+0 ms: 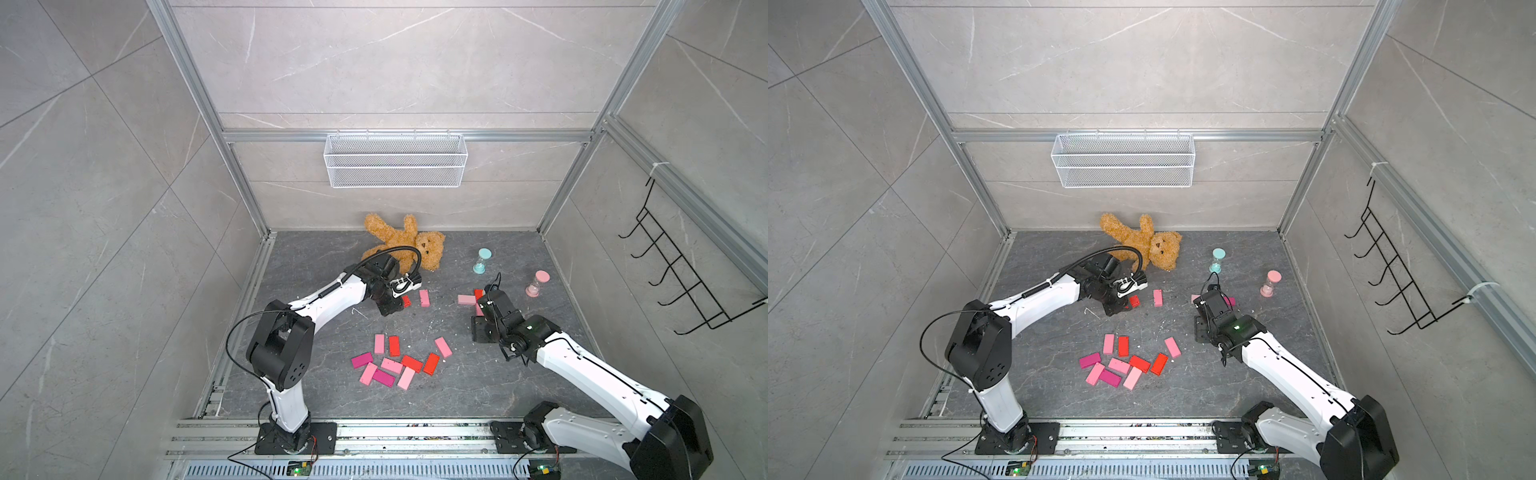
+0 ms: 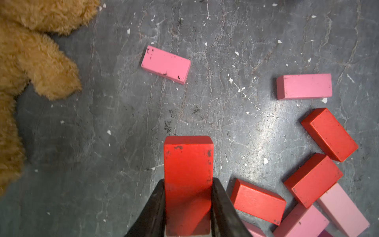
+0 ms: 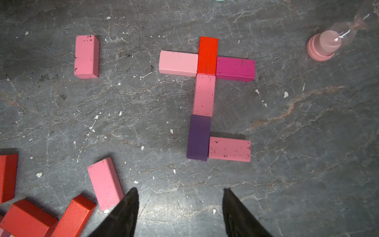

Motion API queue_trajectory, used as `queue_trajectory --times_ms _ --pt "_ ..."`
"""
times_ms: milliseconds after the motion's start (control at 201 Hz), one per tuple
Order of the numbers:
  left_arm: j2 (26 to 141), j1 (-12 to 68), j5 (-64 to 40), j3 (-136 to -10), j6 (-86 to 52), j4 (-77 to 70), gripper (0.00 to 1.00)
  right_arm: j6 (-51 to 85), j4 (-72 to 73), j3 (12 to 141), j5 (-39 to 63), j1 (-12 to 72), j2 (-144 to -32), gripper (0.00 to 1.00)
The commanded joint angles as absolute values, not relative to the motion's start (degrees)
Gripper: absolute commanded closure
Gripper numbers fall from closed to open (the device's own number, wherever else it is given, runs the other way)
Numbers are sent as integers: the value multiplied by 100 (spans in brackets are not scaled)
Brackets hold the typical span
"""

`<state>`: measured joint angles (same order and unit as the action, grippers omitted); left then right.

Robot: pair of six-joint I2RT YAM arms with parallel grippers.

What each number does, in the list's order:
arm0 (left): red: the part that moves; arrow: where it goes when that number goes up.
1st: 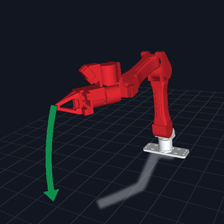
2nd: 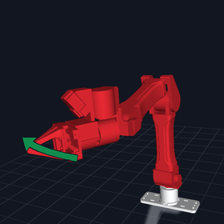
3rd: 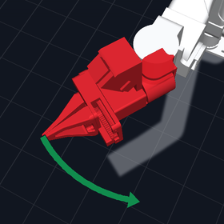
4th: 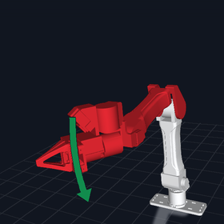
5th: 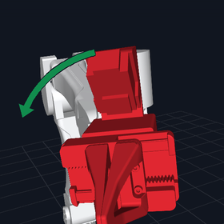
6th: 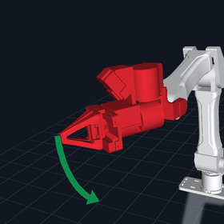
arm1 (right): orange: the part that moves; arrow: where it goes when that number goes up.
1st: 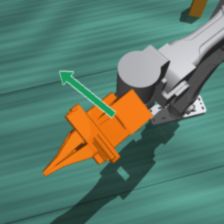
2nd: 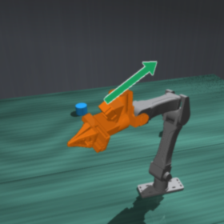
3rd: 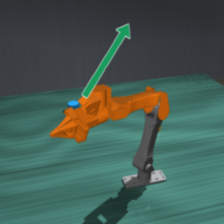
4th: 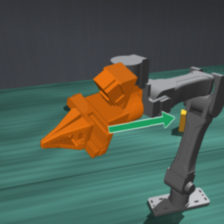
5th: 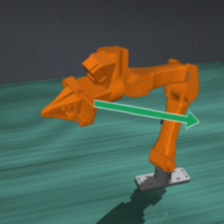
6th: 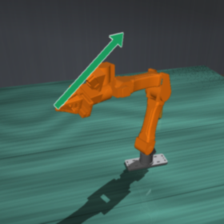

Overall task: Assemble the letter t with building blocks
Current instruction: Assemble the building block at the center of the board.

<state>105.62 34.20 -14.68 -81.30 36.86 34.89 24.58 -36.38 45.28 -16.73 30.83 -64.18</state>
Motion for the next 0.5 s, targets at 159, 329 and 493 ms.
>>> queue_trajectory --times_ms 159,329,493 --pt "11518 3332 -1874 -9243 5148 4483 100 2366 -3727 4478 -1692 3063 -6132 33" --pt "12018 3339 -1775 -9868 5509 4817 100 2364 -3770 4500 -1687 3062 -6098 34" --pt "12440 3357 -1779 -10303 5698 5049 100 2371 -3800 4530 -1679 3062 -6061 34"
